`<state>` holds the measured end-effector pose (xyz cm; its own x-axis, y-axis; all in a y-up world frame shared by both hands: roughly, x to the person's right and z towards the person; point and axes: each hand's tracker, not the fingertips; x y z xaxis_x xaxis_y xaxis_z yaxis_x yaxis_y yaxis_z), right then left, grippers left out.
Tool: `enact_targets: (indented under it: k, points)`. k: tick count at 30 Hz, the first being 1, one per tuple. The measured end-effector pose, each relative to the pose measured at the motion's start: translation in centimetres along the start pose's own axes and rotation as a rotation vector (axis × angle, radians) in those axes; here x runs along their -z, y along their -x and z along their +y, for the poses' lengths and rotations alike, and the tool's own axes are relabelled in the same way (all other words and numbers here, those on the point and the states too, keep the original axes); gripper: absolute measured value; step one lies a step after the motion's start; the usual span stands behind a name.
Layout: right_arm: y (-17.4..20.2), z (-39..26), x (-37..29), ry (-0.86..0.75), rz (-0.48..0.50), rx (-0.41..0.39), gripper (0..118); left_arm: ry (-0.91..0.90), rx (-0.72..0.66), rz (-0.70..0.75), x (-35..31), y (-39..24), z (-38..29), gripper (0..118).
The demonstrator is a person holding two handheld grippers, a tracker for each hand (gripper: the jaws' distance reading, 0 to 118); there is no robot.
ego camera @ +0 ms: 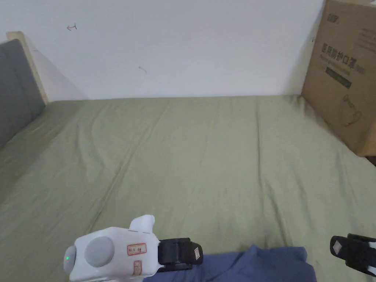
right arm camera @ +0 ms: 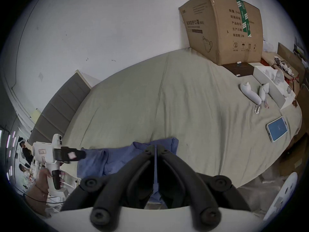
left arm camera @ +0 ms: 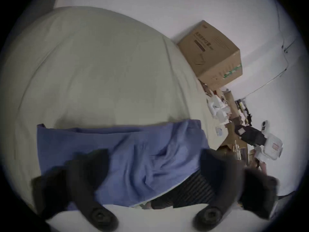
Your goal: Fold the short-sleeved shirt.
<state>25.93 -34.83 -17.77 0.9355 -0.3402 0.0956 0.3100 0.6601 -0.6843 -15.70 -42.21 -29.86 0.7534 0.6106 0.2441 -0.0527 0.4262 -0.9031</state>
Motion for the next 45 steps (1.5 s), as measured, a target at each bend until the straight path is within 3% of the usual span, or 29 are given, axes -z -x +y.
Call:
enact_targets:
  k: [3, 6, 7, 8, 9, 10, 18, 20, 25, 29, 32, 33, 35, 36, 37, 38, 42, 45]
  points:
    - [-0.1, 0.0, 0.0, -0.005, 0.001, 0.002, 1, -0.057, 0.031, 0.046, -2.5, 0.4, 0.4, 117]
    - [0.5, -0.1, 0.0, -0.006, 0.009, 0.009, 1, -0.055, 0.051, 0.121, -4.9, 1.7, 0.3, 95]
    - [0.5, -0.1, 0.1, -0.007, 0.011, 0.01, 1, -0.063, 0.058, 0.129, -5.5, 2.1, 0.0, 95]
    - [0.5, 0.0, 0.2, -0.007, 0.014, 0.01, 1, -0.064, 0.06, 0.138, -5.7, 2.4, -0.1, 69]
    - [0.6, 0.0, 0.3, -0.007, 0.017, 0.01, 1, -0.052, 0.058, 0.146, -5.4, 2.8, -0.2, 26]
    - [0.7, 0.0, 0.3, -0.007, 0.019, 0.01, 1, -0.02, 0.056, 0.149, -4.9, 3.0, -0.4, 4]
    - [1.0, -0.3, 0.1, 0.007, 0.001, 0.007, 1, 0.27, 0.095, 0.104, 6.0, 2.1, -3.4, 4]
    - [1.1, -0.4, 0.0, 0.008, -0.007, 0.003, 1, 0.248, 0.097, 0.105, 7.3, 2.1, -4.1, 3]
    - [1.3, -0.5, 0.0, 0.015, -0.011, 0.002, 1, 0.212, -0.045, -0.212, 4.7, 2.0, -3.9, 3]
    - [1.5, -0.2, 0.4, 0.021, -0.012, -0.006, 1, 0.081, -0.028, -0.204, -1.3, 5.1, -3.4, 3]
    - [1.6, -0.1, 0.7, 0.024, -0.013, -0.008, 1, -0.051, -0.152, -0.219, -6.4, 10.7, -2.4, 5]
    - [1.6, -0.1, 0.9, 0.03, -0.018, -0.008, 1, -0.063, -0.201, -0.245, -7.5, 12.4, -2.3, 19]
    - [1.6, -0.1, 1.1, 0.044, -0.024, -0.001, 1, -0.092, -0.267, -0.234, -9.4, 16.2, -2.0, 70]
    - [1.7, -0.2, 1.1, 0.046, -0.024, 0.002, 1, -0.1, -0.28, -0.218, -10.0, 17.6, -2.0, 83]
    - [1.7, -0.2, 1.1, 0.049, -0.025, 0.005, 1, -0.098, -0.294, -0.206, -10.2, 18.7, -2.1, 83]
    - [1.8, -0.2, 1.1, 0.053, -0.029, 0.006, 1, -0.078, -0.313, -0.2, -10.0, 19.9, -2.3, 113]
    - [1.7, -0.1, 0.9, 0.063, -0.04, 0.024, 1, -0.06, -0.452, -0.322, -7.0, 21.2, -3.7, 118]
    - [1.7, 0.0, 0.7, 0.067, -0.075, 0.006, 1, -0.009, -0.434, -0.462, -3.9, 18.4, -3.8, 118]
